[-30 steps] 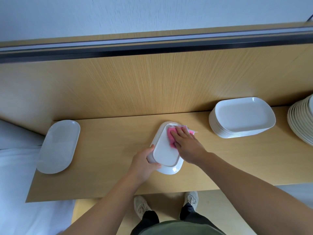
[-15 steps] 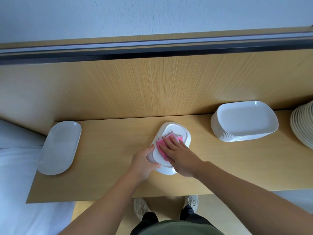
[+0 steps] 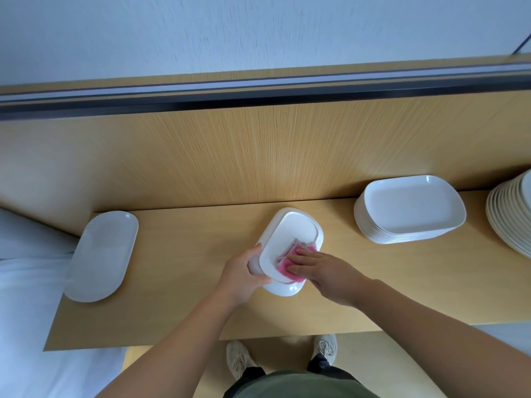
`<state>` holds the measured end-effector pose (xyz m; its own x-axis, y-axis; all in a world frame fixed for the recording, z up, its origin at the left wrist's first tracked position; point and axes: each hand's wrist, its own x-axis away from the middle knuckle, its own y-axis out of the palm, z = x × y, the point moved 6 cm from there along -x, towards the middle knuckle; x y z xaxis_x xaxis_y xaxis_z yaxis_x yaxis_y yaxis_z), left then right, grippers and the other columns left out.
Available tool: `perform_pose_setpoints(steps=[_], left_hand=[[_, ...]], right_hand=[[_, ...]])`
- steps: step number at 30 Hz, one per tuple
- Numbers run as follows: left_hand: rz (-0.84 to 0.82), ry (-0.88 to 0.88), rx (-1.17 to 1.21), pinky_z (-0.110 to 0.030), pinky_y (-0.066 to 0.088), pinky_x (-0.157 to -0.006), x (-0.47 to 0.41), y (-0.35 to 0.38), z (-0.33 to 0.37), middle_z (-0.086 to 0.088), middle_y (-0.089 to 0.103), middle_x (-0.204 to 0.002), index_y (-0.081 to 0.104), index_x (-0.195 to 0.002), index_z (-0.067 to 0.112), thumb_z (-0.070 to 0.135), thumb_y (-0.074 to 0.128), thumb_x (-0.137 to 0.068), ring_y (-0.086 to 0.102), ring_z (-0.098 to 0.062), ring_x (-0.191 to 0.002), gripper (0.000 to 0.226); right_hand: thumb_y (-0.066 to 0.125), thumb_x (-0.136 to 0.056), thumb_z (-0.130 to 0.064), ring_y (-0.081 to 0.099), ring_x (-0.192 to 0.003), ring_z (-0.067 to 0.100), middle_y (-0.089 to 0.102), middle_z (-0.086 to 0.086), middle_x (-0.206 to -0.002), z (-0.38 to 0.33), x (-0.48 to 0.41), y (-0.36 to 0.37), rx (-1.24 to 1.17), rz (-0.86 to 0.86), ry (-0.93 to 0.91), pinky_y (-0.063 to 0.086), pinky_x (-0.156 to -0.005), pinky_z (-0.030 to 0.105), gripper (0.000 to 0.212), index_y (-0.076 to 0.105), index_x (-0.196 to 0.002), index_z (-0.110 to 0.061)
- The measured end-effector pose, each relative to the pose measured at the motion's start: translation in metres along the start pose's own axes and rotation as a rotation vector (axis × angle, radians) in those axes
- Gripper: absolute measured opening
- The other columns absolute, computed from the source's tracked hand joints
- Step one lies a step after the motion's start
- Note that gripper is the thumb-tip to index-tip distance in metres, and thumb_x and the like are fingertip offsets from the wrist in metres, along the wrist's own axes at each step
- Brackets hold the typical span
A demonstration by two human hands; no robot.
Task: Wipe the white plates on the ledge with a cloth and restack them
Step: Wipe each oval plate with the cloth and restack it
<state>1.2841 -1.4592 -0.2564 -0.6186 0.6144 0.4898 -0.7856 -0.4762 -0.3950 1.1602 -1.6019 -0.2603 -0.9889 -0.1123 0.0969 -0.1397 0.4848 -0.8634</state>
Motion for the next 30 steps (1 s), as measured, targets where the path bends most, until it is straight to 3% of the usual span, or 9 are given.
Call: perform_pose_setpoints(steps=[2, 4, 7, 10, 13, 16, 22, 25, 30], left_hand=[[0.009, 0.014, 0.059, -0.028, 0.049, -0.094, 0.001, -0.002, 0.003, 0.005, 0.055, -0.131, 0.042, -0.142, 0.025, 0.006, 0.082, -0.07, 0.056, -0.012, -0.112, 0.085], [-0.002, 0.018, 0.122, -0.027, 0.05, -0.088, 0.002, -0.004, 0.007, 0.01, 0.059, -0.122, 0.036, -0.135, 0.038, 0.005, 0.081, -0.071, 0.058, -0.012, -0.109, 0.084], [-0.021, 0.041, 0.209, -0.032, 0.055, -0.085, 0.003, -0.005, 0.015, 0.008, 0.069, -0.108, 0.058, -0.12, 0.026, 0.003, 0.076, -0.074, 0.065, -0.017, -0.104, 0.054], [0.036, 0.019, 0.252, -0.031, 0.054, -0.085, 0.009, -0.007, 0.025, 0.005, 0.072, -0.102, 0.062, -0.111, 0.02, 0.006, 0.069, -0.083, 0.066, -0.015, -0.1, 0.032], [0.065, 0.045, 0.259, -0.035, 0.053, -0.084, 0.016, -0.005, 0.034, 0.006, 0.073, -0.097, 0.062, -0.104, 0.021, 0.012, 0.061, -0.09, 0.067, -0.016, -0.095, 0.017], [0.099, 0.097, 0.23, -0.025, 0.051, -0.074, 0.024, -0.008, 0.044, 0.008, 0.073, -0.097, 0.061, -0.104, 0.023, 0.015, 0.057, -0.093, 0.067, -0.015, -0.093, 0.015], [0.23, 0.185, 0.142, -0.029, 0.046, -0.067, 0.048, -0.048, 0.044, 0.002, 0.07, -0.09, 0.059, -0.095, 0.032, 0.017, 0.054, -0.094, 0.062, -0.023, -0.079, 0.017], [0.336, 0.195, 0.088, -0.025, 0.04, -0.061, 0.066, -0.083, 0.035, -0.001, 0.065, -0.087, 0.059, -0.091, 0.033, 0.017, 0.051, -0.095, 0.052, -0.012, -0.068, 0.019], [0.472, 0.217, -0.051, -0.019, 0.04, -0.058, 0.096, -0.139, 0.013, 0.004, 0.062, -0.082, 0.057, -0.093, 0.039, 0.019, 0.05, -0.096, 0.054, -0.011, -0.07, 0.021]], right_hand=[[0.064, -0.089, -0.004, 0.05, -0.131, 0.02, 0.055, -0.002, -0.141, 0.005, 0.005, -0.018, -0.018, 0.147, 0.039, 0.047, -0.103, 0.041, 0.051, 0.056, -0.136, -0.021], [0.061, -0.091, -0.009, 0.059, -0.12, 0.021, 0.057, -0.004, -0.138, 0.008, 0.011, -0.037, -0.06, 0.273, 0.103, 0.054, -0.093, 0.037, 0.047, 0.056, -0.136, -0.021], [0.059, -0.094, -0.008, 0.061, -0.114, 0.016, 0.06, -0.011, -0.132, 0.004, 0.019, -0.066, -0.091, 0.416, 0.118, 0.052, -0.091, 0.028, 0.047, 0.053, -0.139, -0.021], [0.052, -0.1, -0.01, 0.061, -0.1, 0.007, 0.059, -0.023, -0.112, -0.004, 0.024, -0.084, -0.155, 0.44, 0.123, 0.052, -0.084, 0.028, 0.045, 0.048, -0.143, -0.024], [0.05, -0.101, -0.01, 0.06, -0.097, 0.01, 0.058, -0.02, -0.106, -0.016, 0.028, -0.098, -0.162, 0.46, 0.093, 0.053, -0.084, 0.031, 0.042, 0.05, -0.142, -0.021], [0.048, -0.101, -0.008, 0.058, -0.091, 0.008, 0.057, -0.016, -0.098, -0.033, 0.027, -0.116, -0.148, 0.495, 0.035, 0.051, -0.083, 0.028, 0.034, 0.056, -0.134, -0.013], [0.05, -0.1, -0.005, 0.063, -0.101, 0.013, 0.064, -0.008, -0.115, -0.063, 0.01, -0.14, -0.123, 0.525, -0.092, 0.053, -0.086, 0.035, 0.039, 0.051, -0.139, -0.01], [0.053, -0.099, -0.003, 0.06, -0.115, 0.009, 0.06, -0.012, -0.13, -0.081, -0.009, -0.141, -0.124, 0.512, -0.138, 0.052, -0.093, 0.034, 0.045, 0.049, -0.142, -0.015], [0.054, -0.099, -0.006, 0.059, -0.116, 0.005, 0.057, -0.017, -0.133, -0.114, -0.046, -0.131, -0.101, 0.464, -0.219, 0.051, -0.092, 0.033, 0.043, 0.051, -0.14, -0.017]])
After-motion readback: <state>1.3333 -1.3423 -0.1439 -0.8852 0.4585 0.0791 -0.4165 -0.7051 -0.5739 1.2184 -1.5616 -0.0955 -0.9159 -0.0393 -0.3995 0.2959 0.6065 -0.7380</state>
